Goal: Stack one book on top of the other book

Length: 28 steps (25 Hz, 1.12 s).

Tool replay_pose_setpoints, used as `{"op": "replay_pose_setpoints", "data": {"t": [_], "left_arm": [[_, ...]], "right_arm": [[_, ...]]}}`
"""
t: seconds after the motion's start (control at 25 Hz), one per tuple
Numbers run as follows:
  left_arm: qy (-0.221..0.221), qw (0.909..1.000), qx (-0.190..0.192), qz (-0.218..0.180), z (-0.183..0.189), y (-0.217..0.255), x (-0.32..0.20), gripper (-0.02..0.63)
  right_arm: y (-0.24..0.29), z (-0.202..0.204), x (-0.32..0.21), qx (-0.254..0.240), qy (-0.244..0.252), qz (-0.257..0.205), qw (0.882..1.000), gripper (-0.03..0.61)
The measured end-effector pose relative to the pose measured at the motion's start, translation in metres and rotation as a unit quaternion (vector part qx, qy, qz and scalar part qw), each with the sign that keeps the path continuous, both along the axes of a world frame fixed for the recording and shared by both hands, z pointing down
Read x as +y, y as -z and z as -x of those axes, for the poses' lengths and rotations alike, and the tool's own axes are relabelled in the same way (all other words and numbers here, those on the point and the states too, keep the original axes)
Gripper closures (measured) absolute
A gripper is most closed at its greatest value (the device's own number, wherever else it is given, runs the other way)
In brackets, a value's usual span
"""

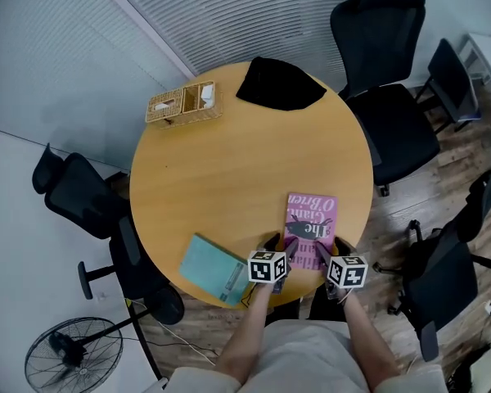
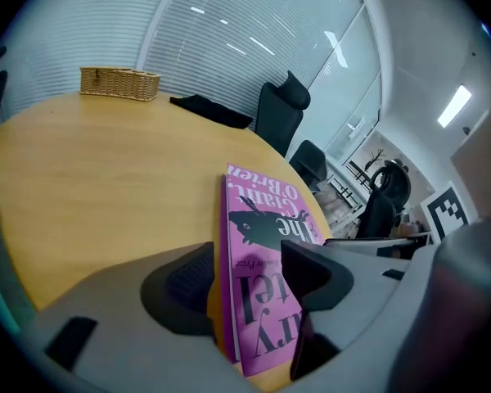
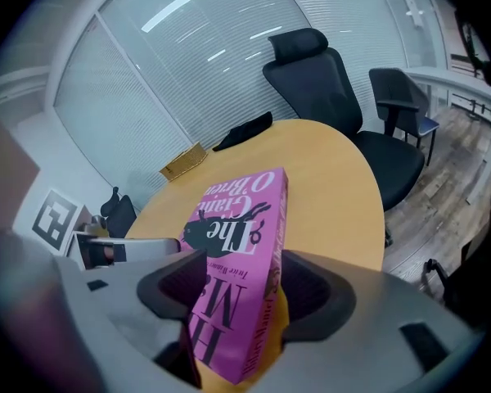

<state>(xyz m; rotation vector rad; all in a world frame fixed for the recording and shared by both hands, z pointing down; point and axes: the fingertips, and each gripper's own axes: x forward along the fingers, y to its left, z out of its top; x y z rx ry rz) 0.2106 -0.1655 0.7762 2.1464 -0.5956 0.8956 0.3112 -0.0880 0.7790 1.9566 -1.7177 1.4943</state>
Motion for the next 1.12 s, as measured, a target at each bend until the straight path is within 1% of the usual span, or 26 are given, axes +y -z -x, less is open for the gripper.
{"op": "replay_pose_setpoints", "data": {"t": [0.2, 0.24, 0.28, 0.32, 0.4, 0.52, 0.8, 0.96, 1.12], "left_arm": [[-0.002, 0.9999, -0.003, 0.012, -0.006, -0.006, 0.001, 0.344], [-0.002, 0.9998, -0.002, 0.018, -0.008, -0.008, 0.004, 0.347], [0.001, 0.9997, 0.0, 0.025, -0.009, -0.01, 0.007, 0.372], [0.008, 0.9995, 0.003, 0.031, -0.011, -0.011, 0.008, 0.397], [0.027, 0.9991, 0.004, 0.033, -0.013, -0.012, 0.008, 0.397], [0.04, 0.9988, -0.003, 0.028, -0.012, -0.011, 0.005, 0.397], [0.062, 0.9975, 0.011, 0.031, 0.003, 0.009, 0.006, 0.407], [0.086, 0.9957, 0.023, 0.023, 0.022, 0.026, 0.004, 0.41], [0.12, 0.992, 0.036, 0.012, 0.049, 0.04, -0.003, 0.41]], "right_arm": [[-0.009, 0.001, 0.0, 0.005, -0.006, 0.014, 1.0, 0.298], [-0.011, 0.001, 0.0, 0.01, -0.008, 0.018, 1.0, 0.314], [-0.012, 0.001, 0.001, 0.016, -0.01, 0.022, 1.0, 0.33], [-0.012, 0.0, 0.001, 0.026, -0.012, 0.026, 0.999, 0.33], [-0.011, -0.002, -0.001, 0.043, -0.018, 0.033, 0.998, 0.33], [-0.009, -0.001, -0.003, 0.061, -0.022, 0.036, 0.997, 0.333], [0.012, 0.008, -0.008, 0.073, 0.001, 0.015, 0.997, 0.334], [0.029, 0.023, -0.018, 0.082, 0.024, -0.007, 0.996, 0.336], [0.044, 0.045, -0.034, 0.091, 0.059, -0.027, 0.994, 0.336]]}}
